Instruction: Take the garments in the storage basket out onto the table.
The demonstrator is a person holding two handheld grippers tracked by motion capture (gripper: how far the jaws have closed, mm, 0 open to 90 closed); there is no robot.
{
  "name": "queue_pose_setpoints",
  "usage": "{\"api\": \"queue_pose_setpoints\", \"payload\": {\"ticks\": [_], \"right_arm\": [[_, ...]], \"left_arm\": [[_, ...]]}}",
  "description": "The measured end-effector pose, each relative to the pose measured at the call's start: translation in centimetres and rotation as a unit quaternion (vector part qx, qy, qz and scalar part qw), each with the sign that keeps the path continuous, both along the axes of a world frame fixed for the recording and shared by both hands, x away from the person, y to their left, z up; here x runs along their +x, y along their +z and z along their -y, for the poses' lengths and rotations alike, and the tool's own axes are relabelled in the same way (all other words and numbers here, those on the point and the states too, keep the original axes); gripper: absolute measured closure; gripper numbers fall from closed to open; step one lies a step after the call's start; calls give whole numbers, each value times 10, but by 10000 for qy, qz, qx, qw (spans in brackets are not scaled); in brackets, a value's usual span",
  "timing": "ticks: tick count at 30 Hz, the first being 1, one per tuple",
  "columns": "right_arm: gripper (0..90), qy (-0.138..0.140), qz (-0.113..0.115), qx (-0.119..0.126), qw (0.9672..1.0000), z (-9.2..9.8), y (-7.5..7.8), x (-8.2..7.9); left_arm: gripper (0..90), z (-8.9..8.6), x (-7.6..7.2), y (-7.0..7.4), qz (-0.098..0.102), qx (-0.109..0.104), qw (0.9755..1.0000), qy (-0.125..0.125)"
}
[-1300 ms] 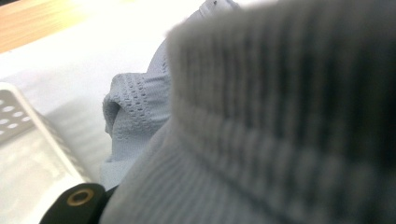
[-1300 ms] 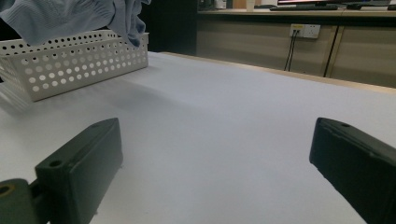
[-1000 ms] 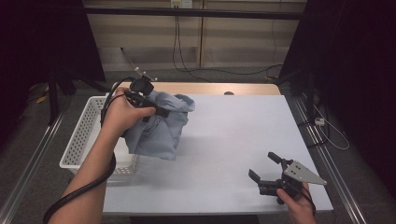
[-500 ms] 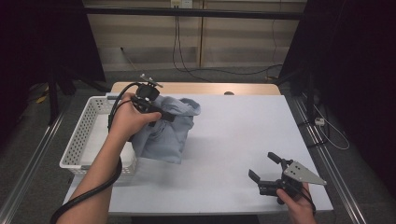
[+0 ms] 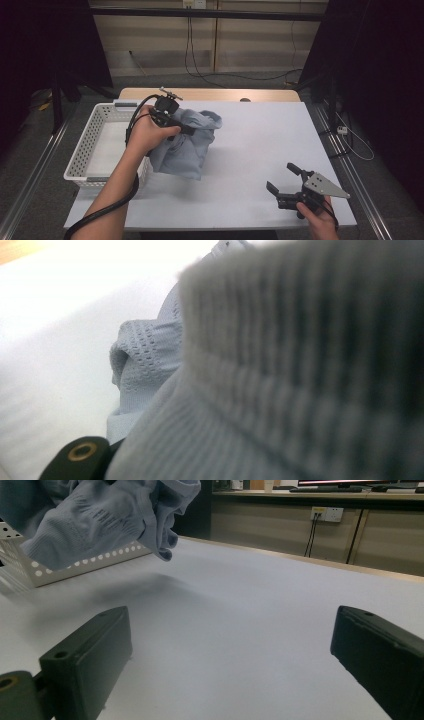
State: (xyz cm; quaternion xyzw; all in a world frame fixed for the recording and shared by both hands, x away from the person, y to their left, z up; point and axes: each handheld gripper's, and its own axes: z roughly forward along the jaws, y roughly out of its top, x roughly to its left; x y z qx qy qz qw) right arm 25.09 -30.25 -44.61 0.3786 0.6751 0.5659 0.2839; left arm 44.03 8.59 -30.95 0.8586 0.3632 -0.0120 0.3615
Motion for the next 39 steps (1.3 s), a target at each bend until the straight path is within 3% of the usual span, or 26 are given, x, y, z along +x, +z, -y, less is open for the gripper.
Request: {"api": "queue_pose_setpoints", "payload": {"ticks": [17,32,39], "right_arm": [[26,7,1,2,10000,-1,0,0],[26,1,-5,-5,10000,-1,0,0],[26,7,-13,1,10000,0,0,0]], "left_arm": [[655,15,-3,-16,-5,-33,9998,-211],[642,29,-5,-33,-23,-219,9994,-254],[624,34,-5,-37,55,-226,9992,-318]]}}
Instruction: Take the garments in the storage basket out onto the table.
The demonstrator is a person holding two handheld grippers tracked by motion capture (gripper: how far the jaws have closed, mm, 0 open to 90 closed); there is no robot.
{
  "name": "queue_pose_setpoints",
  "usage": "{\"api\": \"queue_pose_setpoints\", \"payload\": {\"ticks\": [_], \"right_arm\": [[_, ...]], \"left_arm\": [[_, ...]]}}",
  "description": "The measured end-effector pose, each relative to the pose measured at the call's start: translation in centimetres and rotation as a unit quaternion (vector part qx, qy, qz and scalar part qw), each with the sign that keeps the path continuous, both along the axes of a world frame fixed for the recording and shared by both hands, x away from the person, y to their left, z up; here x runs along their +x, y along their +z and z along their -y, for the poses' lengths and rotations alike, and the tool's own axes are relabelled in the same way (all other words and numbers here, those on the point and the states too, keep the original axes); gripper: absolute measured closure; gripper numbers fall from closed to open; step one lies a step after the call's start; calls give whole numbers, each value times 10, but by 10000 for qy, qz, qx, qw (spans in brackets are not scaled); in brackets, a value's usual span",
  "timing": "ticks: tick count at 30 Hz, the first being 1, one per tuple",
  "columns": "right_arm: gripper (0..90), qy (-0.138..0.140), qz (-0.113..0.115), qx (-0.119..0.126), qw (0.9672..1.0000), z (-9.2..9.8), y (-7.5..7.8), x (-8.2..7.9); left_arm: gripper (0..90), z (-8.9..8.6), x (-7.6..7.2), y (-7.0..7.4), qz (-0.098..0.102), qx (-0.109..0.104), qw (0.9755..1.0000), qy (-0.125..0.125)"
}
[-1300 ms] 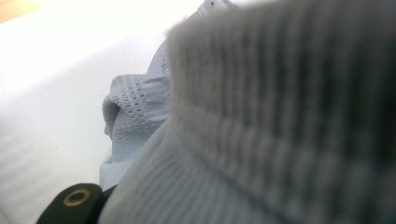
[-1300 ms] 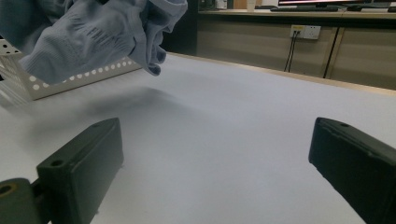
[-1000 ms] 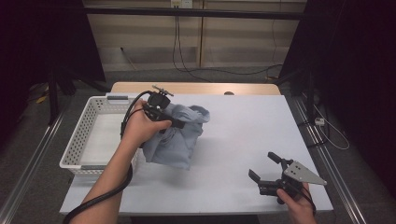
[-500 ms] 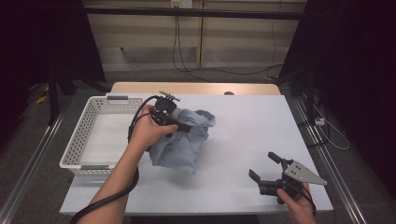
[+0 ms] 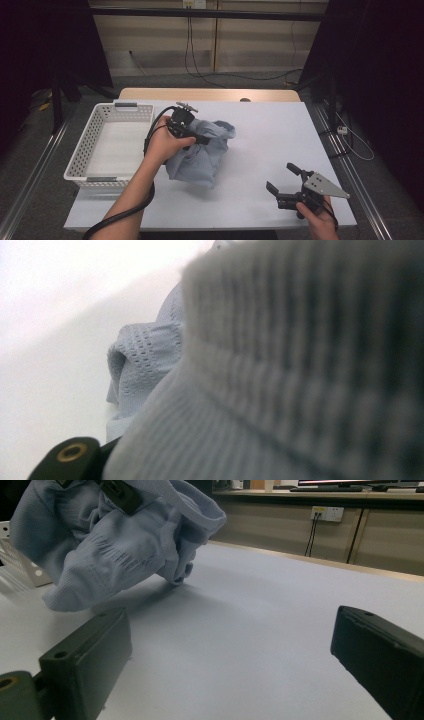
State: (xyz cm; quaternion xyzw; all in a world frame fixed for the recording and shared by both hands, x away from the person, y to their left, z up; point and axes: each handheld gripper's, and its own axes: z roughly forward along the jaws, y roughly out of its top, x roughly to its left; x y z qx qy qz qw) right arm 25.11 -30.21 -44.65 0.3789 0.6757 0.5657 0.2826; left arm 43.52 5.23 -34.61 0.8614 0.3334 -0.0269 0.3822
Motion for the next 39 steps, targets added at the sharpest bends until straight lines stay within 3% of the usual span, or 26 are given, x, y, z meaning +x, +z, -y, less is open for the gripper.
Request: {"api": "queue_pose_setpoints", "payload": {"ticks": [3,6,10,19,23,26,39], "right_arm": [[26,5,-5,-7,10000,0,0,0],[26,-4,2,-5,10000,0,0,0],[26,-3,0,-9,10000,0,0,0],[26,-7,-1,-19,10000,1,0,-1],[26,-5,17,-51,10000,0,0,-1],[26,6,1,-52,10000,0,0,0],[22,-11,-172,-137,9998,0,0,10]], "left_arm": [[625,2,-1,-2,24,-76,10000,8],[625,3,0,-4,-25,-293,9996,-24],[581,7,0,-8,102,-152,9998,-31],[443,-3,2,-11,269,-46,9996,123],[387,-12,1,-11,392,-51,9989,249],[331,-15,0,-12,468,117,9985,257],[179,-28,-8,-16,677,434,9956,478]]}}
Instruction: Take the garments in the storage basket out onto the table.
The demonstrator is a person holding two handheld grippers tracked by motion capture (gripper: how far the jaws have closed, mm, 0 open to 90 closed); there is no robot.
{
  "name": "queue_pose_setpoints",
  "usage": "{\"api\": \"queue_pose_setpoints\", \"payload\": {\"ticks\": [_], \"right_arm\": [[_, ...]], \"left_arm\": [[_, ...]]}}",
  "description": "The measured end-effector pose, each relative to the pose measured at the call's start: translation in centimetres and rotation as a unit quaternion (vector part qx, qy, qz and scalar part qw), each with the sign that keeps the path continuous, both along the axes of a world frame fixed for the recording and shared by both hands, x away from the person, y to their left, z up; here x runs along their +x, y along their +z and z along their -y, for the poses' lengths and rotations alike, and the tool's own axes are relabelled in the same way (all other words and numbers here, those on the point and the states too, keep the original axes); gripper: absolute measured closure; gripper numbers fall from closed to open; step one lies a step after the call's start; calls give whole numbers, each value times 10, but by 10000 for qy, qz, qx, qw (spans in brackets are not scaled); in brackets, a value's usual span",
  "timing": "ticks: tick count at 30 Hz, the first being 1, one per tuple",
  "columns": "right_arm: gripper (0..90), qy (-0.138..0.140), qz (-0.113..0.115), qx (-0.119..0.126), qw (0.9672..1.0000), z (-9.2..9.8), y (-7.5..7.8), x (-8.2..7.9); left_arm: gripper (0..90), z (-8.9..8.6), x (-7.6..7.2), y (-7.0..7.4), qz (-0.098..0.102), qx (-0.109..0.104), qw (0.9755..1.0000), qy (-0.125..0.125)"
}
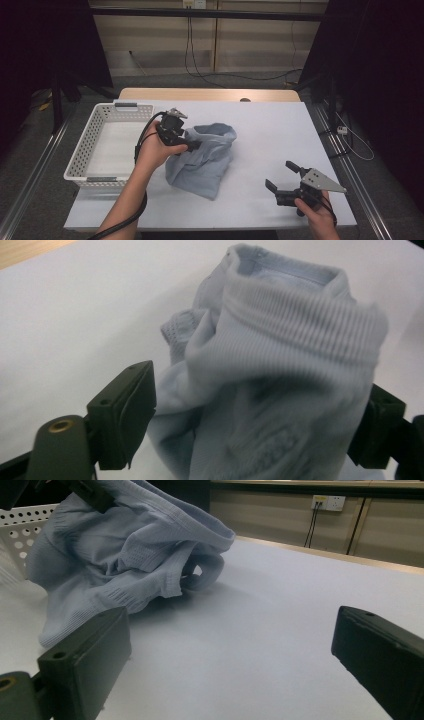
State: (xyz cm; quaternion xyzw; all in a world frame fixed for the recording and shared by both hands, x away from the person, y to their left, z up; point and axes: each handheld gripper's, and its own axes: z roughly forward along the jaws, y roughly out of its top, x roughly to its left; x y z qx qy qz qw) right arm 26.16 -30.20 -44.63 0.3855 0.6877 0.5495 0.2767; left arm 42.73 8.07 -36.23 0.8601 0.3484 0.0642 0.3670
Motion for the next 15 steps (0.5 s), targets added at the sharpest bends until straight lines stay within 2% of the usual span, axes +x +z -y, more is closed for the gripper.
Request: {"api": "queue_pose_setpoints", "payload": {"ticks": [2,6,8,11,15], "right_arm": [[22,-29,-32,-20,10000,-1,1,3],[22,-45,-62,-117,9999,-6,3,11],[22,-91,-110,-99,9998,-9,4,17],[22,-150,-152,-94,9997,-14,6,25],[25,-174,-208,-122,9996,-24,6,37]], "left_arm": [[170,-2,-1,-3,-4,-57,10000,34],[150,-2,-2,-9,29,15,10000,19],[150,-2,-3,-12,31,-38,10000,46],[143,-4,-4,-16,-12,-21,10000,60],[140,-5,-4,-20,31,2,10000,89]]}}
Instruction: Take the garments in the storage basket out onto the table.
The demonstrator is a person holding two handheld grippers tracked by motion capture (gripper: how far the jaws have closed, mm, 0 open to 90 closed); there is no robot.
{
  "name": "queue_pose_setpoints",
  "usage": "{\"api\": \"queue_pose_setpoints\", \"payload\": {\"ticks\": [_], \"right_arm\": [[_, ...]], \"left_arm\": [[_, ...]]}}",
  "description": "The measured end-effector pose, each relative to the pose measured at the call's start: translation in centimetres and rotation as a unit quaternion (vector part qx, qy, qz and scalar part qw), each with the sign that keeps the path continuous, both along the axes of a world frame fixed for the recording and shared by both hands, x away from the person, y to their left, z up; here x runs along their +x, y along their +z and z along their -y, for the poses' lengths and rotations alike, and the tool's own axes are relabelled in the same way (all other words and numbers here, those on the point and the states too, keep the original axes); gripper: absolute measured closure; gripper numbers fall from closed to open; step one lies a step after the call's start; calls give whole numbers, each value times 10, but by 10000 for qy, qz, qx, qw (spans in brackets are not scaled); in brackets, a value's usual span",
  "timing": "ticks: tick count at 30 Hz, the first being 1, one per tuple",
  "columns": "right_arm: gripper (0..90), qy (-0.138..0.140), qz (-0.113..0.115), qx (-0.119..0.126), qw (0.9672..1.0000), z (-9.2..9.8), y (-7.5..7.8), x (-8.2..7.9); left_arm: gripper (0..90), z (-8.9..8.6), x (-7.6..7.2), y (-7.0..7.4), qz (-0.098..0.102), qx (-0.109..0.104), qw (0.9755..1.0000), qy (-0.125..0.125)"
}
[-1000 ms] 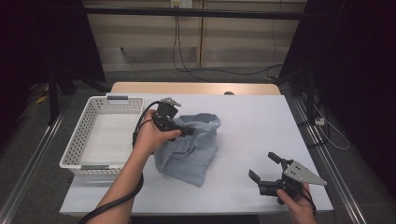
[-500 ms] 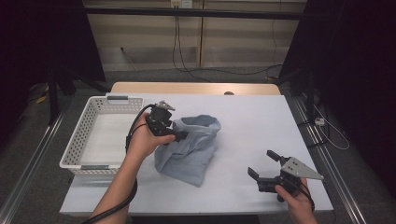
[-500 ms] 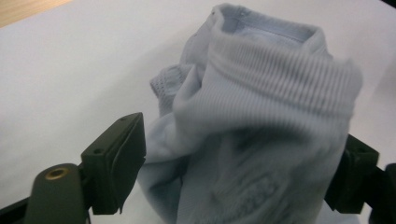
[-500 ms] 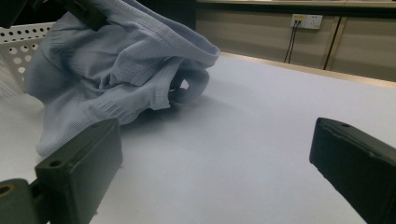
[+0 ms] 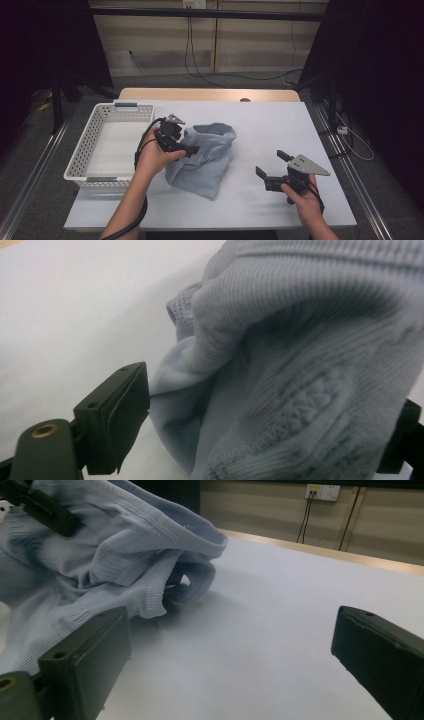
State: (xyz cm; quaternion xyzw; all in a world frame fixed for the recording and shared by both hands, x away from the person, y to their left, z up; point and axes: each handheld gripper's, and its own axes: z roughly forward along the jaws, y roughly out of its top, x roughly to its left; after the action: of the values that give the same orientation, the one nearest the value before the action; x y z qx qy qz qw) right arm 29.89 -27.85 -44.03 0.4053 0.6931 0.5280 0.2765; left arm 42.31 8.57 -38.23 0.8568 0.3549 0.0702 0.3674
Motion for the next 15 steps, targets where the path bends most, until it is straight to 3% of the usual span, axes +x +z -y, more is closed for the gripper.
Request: {"api": "queue_pose_setpoints", "payload": {"ticks": [4,7,10,15], "right_arm": [[24,25,-106,-57,9999,-11,0,12],[28,67,-206,-149,9997,-21,-1,19],[29,65,-348,-233,9991,-30,-3,26],[61,181,-484,-285,9983,-45,-6,36]], "left_arm": [[188,-1,-1,-3,-17,-9,10000,30],[247,-2,-3,-2,90,3,9999,92],[351,-6,-3,-1,121,-17,9999,42],[536,-11,-4,-3,4,-162,9998,115]]}}
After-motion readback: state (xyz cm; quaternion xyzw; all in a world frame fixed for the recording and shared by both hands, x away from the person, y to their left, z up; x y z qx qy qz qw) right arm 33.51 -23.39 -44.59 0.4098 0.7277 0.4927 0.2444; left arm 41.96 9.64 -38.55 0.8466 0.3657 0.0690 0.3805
